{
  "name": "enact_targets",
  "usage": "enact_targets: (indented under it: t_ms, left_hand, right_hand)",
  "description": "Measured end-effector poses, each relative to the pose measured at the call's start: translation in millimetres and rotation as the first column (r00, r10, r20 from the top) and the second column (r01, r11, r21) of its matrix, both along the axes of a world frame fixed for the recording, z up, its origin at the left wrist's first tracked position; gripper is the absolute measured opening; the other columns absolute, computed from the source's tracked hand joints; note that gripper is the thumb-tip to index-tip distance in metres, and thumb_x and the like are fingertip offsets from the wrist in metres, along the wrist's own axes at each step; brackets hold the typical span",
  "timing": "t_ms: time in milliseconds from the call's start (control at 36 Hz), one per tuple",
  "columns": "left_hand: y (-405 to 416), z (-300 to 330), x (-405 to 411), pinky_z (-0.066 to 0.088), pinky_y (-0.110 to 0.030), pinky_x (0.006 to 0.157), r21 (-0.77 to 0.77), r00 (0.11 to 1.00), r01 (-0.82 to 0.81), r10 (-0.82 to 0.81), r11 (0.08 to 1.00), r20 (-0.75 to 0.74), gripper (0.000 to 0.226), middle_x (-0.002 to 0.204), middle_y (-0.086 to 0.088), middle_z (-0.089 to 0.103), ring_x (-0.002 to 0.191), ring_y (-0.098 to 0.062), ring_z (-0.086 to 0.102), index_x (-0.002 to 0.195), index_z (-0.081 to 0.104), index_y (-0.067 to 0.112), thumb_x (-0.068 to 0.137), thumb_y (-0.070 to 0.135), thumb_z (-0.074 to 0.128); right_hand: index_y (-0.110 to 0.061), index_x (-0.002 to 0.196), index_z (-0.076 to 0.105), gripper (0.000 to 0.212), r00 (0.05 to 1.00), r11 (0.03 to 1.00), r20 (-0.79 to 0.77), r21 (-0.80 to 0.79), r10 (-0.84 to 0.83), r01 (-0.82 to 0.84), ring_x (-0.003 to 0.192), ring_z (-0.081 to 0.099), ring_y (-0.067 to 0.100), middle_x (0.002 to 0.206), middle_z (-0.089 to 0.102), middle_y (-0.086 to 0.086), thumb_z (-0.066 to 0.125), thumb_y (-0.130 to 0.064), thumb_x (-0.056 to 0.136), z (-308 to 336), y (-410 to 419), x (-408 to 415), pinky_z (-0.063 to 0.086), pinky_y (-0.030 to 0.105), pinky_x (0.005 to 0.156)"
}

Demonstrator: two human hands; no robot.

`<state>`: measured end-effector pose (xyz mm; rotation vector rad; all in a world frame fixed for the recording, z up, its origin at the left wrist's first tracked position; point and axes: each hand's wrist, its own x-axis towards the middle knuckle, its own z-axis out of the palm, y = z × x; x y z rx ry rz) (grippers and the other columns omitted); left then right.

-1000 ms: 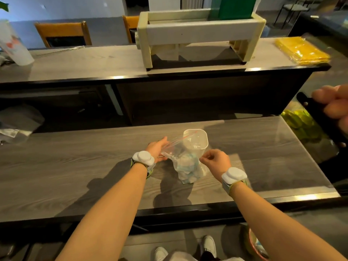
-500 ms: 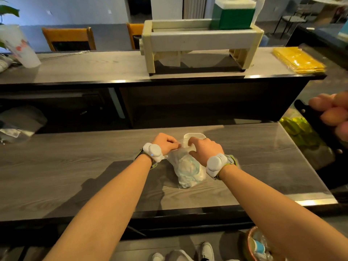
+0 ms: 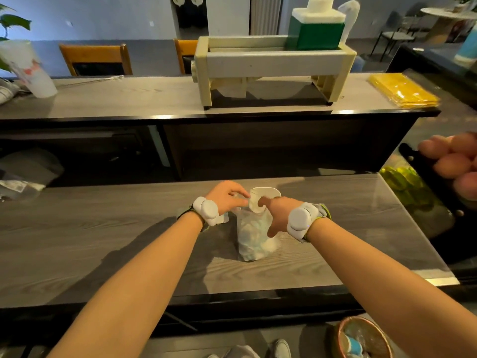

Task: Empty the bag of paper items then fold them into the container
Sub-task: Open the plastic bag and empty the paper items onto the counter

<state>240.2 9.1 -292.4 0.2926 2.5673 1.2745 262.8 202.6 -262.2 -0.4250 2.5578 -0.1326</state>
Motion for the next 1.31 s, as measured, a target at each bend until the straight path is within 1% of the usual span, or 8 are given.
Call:
enact_targets:
  t_ms: [139, 278, 389, 611, 750, 917, 1167, 1306]
  left_hand:
    - [-5, -3, 7, 0.033, -0.036, 0.106, -0.270, 0.993, 0.107, -0.092, 0.957, 0.068, 0.031, 0.149, -0.001, 0.030, 0.134, -0.020, 0.035, 0.100, 0.075, 0.017, 0.074, 0.034, 0.078]
    - [-14, -3, 9, 0.043, -0.032, 0.090, -0.107, 0.996, 0.057, -0.049, 0.993, 0.070, 0.010, 0.101, -0.007, 0.064, 0.100, -0.020, 0.059, 0.078, 0.072, 0.013, 0.073, 0.010, 0.079]
    - [-27, -19, 23, 0.051, -0.029, 0.080, 0.147, 0.981, -0.120, 0.095, 0.982, 0.170, 0.025, 0.099, 0.000, 0.064, 0.097, -0.017, 0.061, 0.097, 0.067, 0.014, 0.075, 0.007, 0.077]
    - [-24, -83, 45, 0.051, -0.033, 0.080, 0.370, 0.801, -0.511, 0.273, 0.776, 0.533, 0.064, 0.130, -0.011, 0.056, 0.111, -0.023, 0.058, 0.134, 0.040, 0.015, 0.080, -0.002, 0.071]
    - [-13, -97, 48, 0.052, -0.035, 0.088, 0.236, 0.810, -0.394, 0.214, 0.888, 0.546, 0.066, 0.135, -0.020, 0.052, 0.108, -0.026, 0.059, 0.133, 0.042, -0.002, 0.075, -0.006, 0.073]
    - [3, -106, 50, 0.046, -0.046, 0.104, 0.151, 0.825, -0.303, 0.179, 0.941, 0.536, 0.080, 0.131, -0.014, 0.056, 0.122, -0.030, 0.054, 0.137, 0.041, 0.004, 0.068, 0.002, 0.082]
    - [10, -108, 58, 0.044, -0.002, 0.056, 0.010, 0.872, -0.222, 0.194, 0.975, 0.449, 0.036, 0.098, -0.009, 0.061, 0.091, -0.017, 0.054, 0.114, 0.062, -0.008, 0.081, 0.002, 0.071]
    - [-18, -93, 53, 0.045, -0.024, 0.080, -0.049, 0.827, -0.272, 0.259, 0.961, 0.499, 0.038, 0.100, -0.009, 0.061, 0.092, -0.019, 0.055, 0.110, 0.065, 0.002, 0.085, 0.030, 0.070]
  right_hand:
    - [-0.031, 0.132, 0.043, 0.072, 0.992, 0.990, -0.128, 0.140, -0.013, 0.031, 0.092, 0.064, 0.037, 0.124, 0.042, 0.009, 0.077, -0.023, 0.069, -12, 4, -8, 0.058, 0.044, 0.077]
    - [-0.016, 0.105, 0.067, 0.035, 0.997, 0.990, -0.083, 0.144, 0.010, 0.002, 0.100, 0.062, 0.029, 0.116, 0.058, 0.007, 0.073, -0.036, 0.076, -10, 1, -15, 0.055, 0.040, 0.083]
    - [-0.009, 0.093, 0.069, 0.024, 0.986, 0.966, 0.032, -0.196, -0.163, 0.166, 0.081, 0.060, 0.021, 0.091, 0.065, 0.003, 0.073, -0.030, 0.080, -14, 10, -8, 0.048, 0.028, 0.068]
    - [-0.033, 0.129, 0.043, 0.053, 0.847, 0.474, 0.151, -0.772, -0.510, 0.423, 0.089, 0.068, 0.015, 0.104, 0.063, -0.004, 0.071, -0.033, 0.083, -72, 34, 24, 0.056, 0.029, 0.079]
    - [-0.012, 0.125, 0.057, 0.036, 0.801, 0.582, 0.230, -0.581, -0.553, 0.568, 0.090, 0.068, 0.021, 0.110, 0.068, 0.009, 0.057, -0.026, 0.093, -100, 36, 30, 0.054, 0.032, 0.076]
    - [-0.022, 0.148, 0.028, 0.079, 0.866, 0.730, 0.257, -0.466, -0.429, 0.500, 0.125, 0.051, 0.025, 0.141, 0.049, 0.006, 0.071, -0.018, 0.081, -120, 26, 40, 0.043, 0.028, 0.094]
    - [-0.019, 0.140, 0.040, 0.073, 0.874, 0.677, 0.262, -0.555, -0.410, 0.483, 0.120, 0.055, 0.018, 0.127, 0.056, -0.003, 0.077, -0.018, 0.077, -134, 12, 41, 0.044, 0.027, 0.093]
    - [-0.019, 0.138, 0.046, 0.064, 0.863, 0.652, 0.315, -0.566, -0.395, 0.506, 0.107, 0.060, 0.022, 0.120, 0.061, 0.005, 0.074, -0.023, 0.080, -124, -7, 32, 0.048, 0.030, 0.083]
